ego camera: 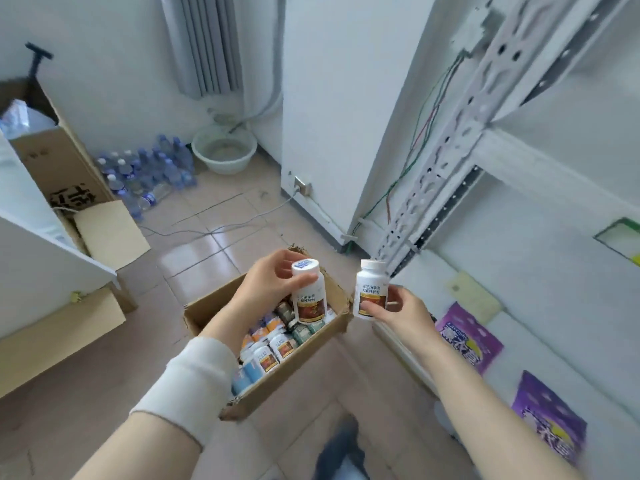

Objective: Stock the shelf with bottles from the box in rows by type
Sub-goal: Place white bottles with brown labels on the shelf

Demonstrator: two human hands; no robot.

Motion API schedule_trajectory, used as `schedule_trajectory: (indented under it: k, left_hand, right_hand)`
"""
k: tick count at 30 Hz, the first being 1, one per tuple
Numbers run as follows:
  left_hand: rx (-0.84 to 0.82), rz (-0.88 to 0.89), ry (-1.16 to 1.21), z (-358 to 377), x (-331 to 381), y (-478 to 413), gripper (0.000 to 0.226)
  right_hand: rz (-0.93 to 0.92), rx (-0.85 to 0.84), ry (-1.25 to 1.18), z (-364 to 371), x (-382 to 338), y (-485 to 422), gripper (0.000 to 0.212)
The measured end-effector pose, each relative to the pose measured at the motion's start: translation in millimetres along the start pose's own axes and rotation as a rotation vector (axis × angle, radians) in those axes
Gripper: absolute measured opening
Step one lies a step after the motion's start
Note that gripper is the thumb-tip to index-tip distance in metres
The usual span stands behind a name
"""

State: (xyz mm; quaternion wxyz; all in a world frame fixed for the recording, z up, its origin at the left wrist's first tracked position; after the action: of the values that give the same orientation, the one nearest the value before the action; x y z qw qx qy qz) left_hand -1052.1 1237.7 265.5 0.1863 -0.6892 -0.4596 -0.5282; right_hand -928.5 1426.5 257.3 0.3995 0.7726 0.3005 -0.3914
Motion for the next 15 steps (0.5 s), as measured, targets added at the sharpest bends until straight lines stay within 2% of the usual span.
schedule_trajectory:
  k: [2,7,11,15]
  left_hand:
    - [-0.04,0.099,-0.031,3,37,15,0.028]
    - [-0.074,0.36,-0.07,23,140,44,0.028]
    - [-0.156,0.532,-0.113,52,226,55,0.028]
    - [-0.196,0.662,-0.122,88,314,54,0.028]
  right_hand:
    - [-0.04,0.06,-0.037,-21,-10,26,0.04]
    - [-0.128,0.202,-0.139,-89,-33,85,0.041]
    - [-0.23,0.318,-0.119,-161,-57,129,0.036]
    - [-0.333,0.422,-0.068,-237,-82,166,0.04]
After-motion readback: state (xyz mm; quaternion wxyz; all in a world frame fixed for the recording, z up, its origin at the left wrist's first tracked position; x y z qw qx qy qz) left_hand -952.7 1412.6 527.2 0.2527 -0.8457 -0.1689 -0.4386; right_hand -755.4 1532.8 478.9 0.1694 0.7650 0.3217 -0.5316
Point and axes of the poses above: each hand's wrist, its own y-axis away from the middle knuckle, its own z-axis out of the palm, x = y × z, the point moved 4 cm from there along -y, towards the middle knuckle, and after that the axes turned 5 degrees about -y, right-handed, at the moved point
